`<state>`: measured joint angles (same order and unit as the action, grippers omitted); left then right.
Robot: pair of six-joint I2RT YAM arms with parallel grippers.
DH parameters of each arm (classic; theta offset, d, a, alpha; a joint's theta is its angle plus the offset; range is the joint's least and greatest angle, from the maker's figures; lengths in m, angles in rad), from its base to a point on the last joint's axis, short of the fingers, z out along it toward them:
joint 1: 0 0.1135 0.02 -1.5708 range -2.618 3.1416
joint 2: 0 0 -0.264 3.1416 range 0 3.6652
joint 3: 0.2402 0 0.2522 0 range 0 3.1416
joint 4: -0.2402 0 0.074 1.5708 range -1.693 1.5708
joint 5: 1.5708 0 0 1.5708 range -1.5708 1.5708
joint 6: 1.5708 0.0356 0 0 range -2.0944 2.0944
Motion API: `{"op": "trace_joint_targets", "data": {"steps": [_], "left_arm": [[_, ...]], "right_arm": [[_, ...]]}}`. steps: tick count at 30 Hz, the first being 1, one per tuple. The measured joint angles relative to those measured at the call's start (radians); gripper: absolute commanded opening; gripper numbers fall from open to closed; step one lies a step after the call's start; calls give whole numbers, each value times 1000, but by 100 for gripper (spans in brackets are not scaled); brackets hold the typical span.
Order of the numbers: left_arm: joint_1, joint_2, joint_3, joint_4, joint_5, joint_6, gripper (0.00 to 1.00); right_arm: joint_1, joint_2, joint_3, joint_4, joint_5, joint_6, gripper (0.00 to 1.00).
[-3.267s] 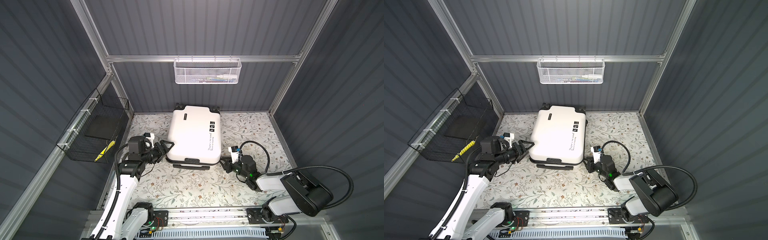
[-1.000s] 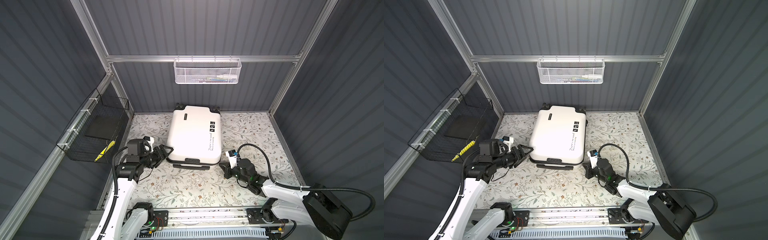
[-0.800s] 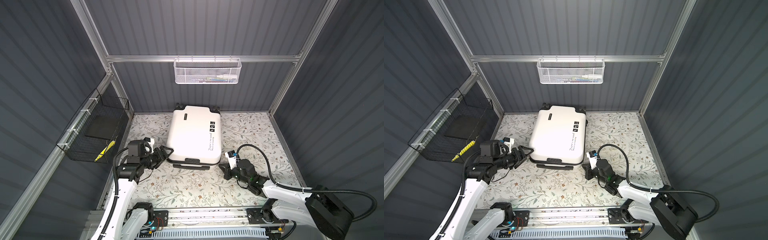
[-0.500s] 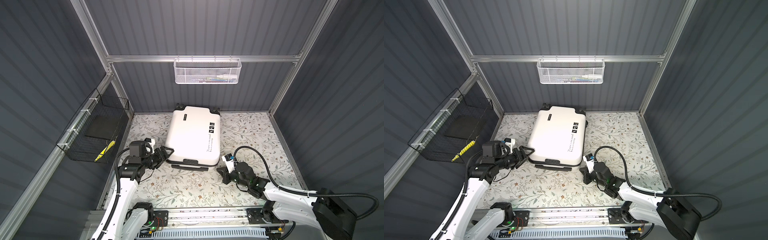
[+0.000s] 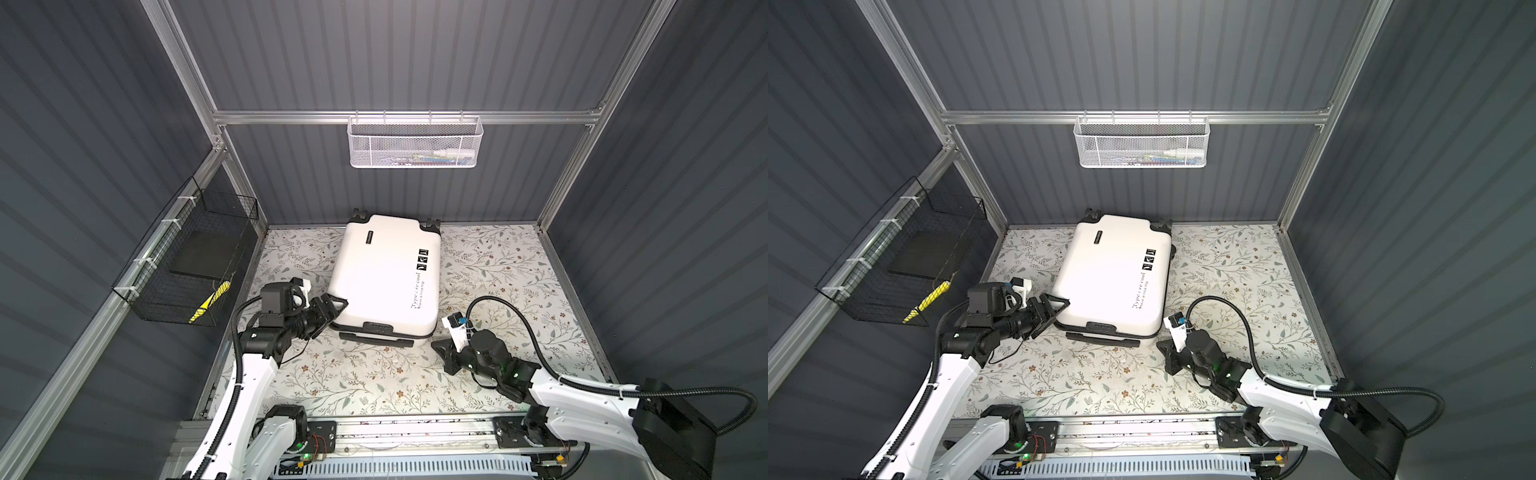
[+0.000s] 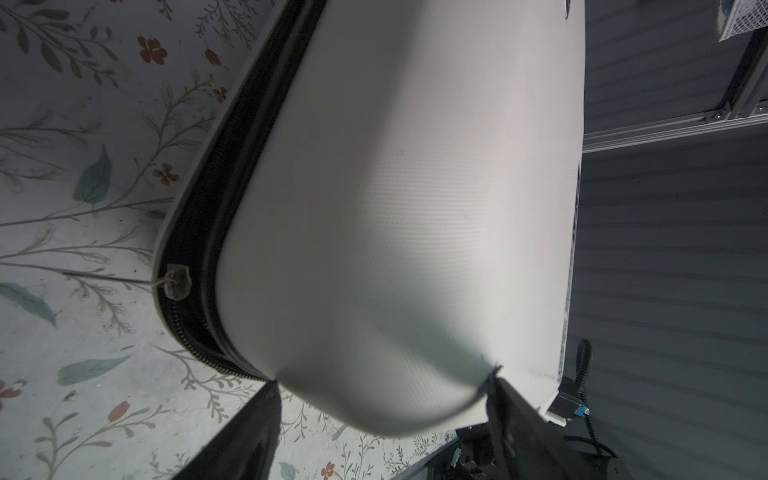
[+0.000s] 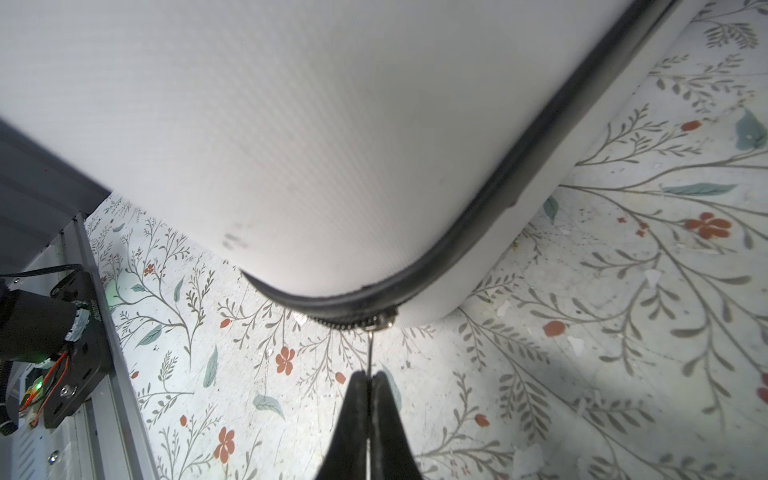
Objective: Pack the luggage
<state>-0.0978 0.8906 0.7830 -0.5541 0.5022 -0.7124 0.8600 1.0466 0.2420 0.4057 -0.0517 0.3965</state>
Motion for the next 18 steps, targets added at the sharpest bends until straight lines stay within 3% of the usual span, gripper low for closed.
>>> {"op": "trace_joint_targets", "data": {"steps": [9,18], "left_arm": [[0,13,60,7,-115,129,80],[0,59,52,89,-80,207,80]], "right_arm": [[3,-1,0,2,3,16,0],[16,-9,-1,-2,19,33,0]]}}
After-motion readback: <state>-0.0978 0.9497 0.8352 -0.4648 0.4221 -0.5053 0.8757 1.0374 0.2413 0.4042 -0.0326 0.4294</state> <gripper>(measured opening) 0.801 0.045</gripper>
